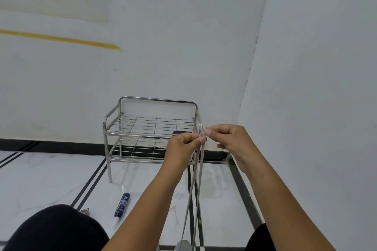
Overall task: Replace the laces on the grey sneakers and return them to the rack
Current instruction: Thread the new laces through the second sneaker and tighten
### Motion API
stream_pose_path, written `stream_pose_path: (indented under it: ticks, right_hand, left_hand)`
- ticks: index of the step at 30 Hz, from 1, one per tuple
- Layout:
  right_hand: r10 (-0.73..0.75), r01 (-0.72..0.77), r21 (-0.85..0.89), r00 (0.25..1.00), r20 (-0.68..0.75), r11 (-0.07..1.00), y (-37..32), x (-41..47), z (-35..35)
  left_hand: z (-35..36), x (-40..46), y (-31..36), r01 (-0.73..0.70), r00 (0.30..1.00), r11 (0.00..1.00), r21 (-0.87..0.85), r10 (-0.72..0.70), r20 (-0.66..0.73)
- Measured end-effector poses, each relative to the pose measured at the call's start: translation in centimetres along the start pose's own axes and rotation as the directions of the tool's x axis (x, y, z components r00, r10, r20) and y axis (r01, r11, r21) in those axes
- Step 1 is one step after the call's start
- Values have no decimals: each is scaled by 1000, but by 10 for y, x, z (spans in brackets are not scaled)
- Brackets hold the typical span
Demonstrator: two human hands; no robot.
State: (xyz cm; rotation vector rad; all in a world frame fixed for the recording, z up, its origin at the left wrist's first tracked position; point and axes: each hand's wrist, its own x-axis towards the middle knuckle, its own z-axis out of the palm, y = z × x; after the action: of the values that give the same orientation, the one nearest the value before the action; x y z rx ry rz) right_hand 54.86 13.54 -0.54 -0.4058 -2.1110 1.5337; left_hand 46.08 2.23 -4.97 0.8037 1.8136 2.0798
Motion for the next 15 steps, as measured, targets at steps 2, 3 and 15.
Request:
stream_pose_path:
  ticks: [2,3,15]
  right_hand:
    - [-35,35,-14,999,1,999,1,1,3]
    - [-52,51,-11,999,-10,999,1,2,5]
    - [36,-24,42,948,-315,999,59,32,12]
  left_hand:
    - [-1,2,-1,-8,1000,1000,18,8,12]
    - [-1,3,-1,-8,1000,1000,23,8,16]
    - [-23,22,-39,64,980,961,270,-9,-199]
